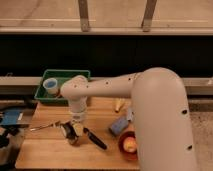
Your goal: Place brush in metal cup
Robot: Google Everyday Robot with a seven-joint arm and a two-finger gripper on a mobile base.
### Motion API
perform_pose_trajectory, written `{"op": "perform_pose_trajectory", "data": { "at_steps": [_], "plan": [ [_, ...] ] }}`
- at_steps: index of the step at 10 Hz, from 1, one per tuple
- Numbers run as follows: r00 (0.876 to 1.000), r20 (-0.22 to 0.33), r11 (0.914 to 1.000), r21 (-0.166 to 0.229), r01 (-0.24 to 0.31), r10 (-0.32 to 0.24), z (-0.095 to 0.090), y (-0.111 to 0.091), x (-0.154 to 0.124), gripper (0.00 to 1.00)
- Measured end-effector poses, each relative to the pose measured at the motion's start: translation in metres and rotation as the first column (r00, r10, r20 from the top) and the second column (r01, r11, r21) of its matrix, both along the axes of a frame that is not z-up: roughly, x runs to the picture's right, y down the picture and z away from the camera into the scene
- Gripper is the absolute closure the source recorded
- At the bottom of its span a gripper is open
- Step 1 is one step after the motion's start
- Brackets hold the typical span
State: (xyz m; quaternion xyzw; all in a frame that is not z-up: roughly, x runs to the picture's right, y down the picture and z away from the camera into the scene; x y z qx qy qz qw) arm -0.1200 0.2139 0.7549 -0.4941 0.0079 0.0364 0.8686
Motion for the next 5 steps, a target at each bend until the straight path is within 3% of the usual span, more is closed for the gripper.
{"op": "perform_pose_trajectory", "data": {
  "at_steps": [3,5],
  "plan": [
    [1.000,0.002,1.0000,0.003,-0.005,0.005,-0.0005,0.0017,-0.0020,0.37],
    [1.000,0.013,0.9998,0.018,-0.005,0.005,-0.0039,-0.0002,-0.0062,0.30]
  ]
}}
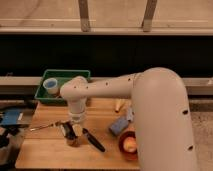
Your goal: Place brush in metal cup
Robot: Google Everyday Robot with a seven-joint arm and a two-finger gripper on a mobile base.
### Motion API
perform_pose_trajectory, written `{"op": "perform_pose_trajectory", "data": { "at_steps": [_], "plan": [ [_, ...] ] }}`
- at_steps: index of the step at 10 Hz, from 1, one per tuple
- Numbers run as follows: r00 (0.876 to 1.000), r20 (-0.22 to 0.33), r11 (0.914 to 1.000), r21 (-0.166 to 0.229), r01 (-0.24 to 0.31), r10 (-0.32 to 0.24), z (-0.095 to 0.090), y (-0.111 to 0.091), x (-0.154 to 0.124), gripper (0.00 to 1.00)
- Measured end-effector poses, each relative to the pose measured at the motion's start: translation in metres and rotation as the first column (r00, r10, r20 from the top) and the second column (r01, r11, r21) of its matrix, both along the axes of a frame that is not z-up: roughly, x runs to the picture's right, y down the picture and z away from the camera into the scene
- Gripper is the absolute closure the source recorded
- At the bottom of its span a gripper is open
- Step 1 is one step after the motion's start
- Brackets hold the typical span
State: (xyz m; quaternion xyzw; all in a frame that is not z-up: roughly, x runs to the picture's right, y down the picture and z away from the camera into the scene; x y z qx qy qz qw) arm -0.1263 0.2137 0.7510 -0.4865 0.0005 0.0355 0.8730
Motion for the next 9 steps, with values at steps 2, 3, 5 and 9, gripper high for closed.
{"op": "perform_pose_trajectory", "data": {
  "at_steps": [2,3,5,9],
  "plan": [
    [1.000,0.006,0.9997,0.023,0.002,-0.002,-0.008,-0.005,0.000,0.30],
    [1.000,0.011,0.9992,0.041,0.004,-0.004,-0.013,-0.009,0.000,0.30],
    [1.000,0.025,0.9968,0.079,0.009,-0.011,-0.026,-0.018,-0.004,0.30],
    [1.000,0.020,0.9933,0.115,-0.010,0.008,-0.031,-0.025,-0.001,0.30]
  ]
}}
